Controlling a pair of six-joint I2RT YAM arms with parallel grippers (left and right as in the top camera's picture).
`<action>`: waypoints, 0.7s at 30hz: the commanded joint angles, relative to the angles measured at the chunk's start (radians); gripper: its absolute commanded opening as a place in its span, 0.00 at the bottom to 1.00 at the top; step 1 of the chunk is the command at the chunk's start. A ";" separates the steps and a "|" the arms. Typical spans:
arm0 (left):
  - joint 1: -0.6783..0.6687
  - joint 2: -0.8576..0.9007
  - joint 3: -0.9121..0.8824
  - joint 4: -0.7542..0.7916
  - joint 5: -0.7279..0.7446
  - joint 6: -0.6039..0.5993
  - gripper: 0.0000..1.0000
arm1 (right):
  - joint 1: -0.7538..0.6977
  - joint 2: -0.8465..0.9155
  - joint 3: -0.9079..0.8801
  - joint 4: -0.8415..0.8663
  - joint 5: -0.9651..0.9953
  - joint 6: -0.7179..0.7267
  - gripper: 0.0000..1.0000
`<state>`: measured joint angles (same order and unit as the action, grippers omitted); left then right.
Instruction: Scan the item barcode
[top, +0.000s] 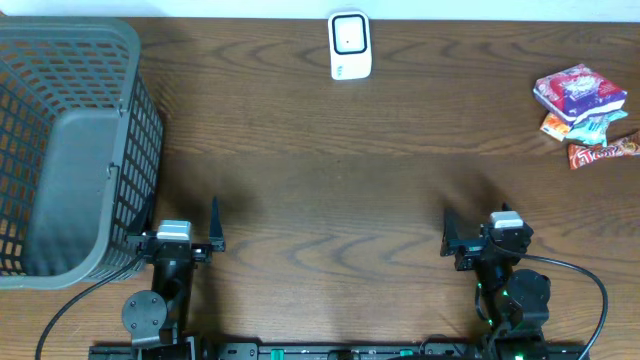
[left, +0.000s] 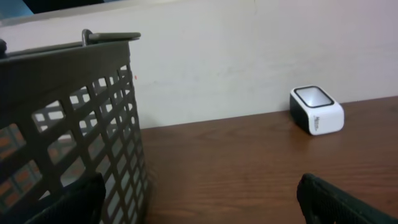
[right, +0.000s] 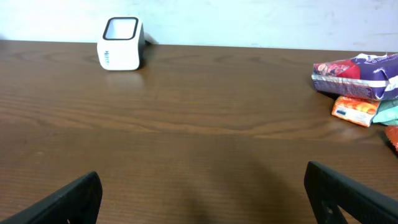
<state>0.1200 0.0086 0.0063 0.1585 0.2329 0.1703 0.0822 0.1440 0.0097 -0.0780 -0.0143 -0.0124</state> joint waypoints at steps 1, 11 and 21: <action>-0.006 -0.007 -0.002 0.003 -0.021 -0.080 0.98 | 0.004 0.000 0.000 -0.004 0.005 -0.011 0.99; -0.006 -0.007 -0.002 -0.121 -0.021 -0.161 0.98 | 0.004 0.000 0.000 -0.005 0.005 -0.011 0.99; -0.018 -0.007 -0.002 -0.214 -0.020 -0.195 0.98 | 0.004 0.000 0.000 -0.005 0.005 -0.011 0.99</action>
<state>0.1154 0.0090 0.0113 -0.0029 0.2031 -0.0051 0.0822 0.1440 0.0097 -0.0780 -0.0139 -0.0120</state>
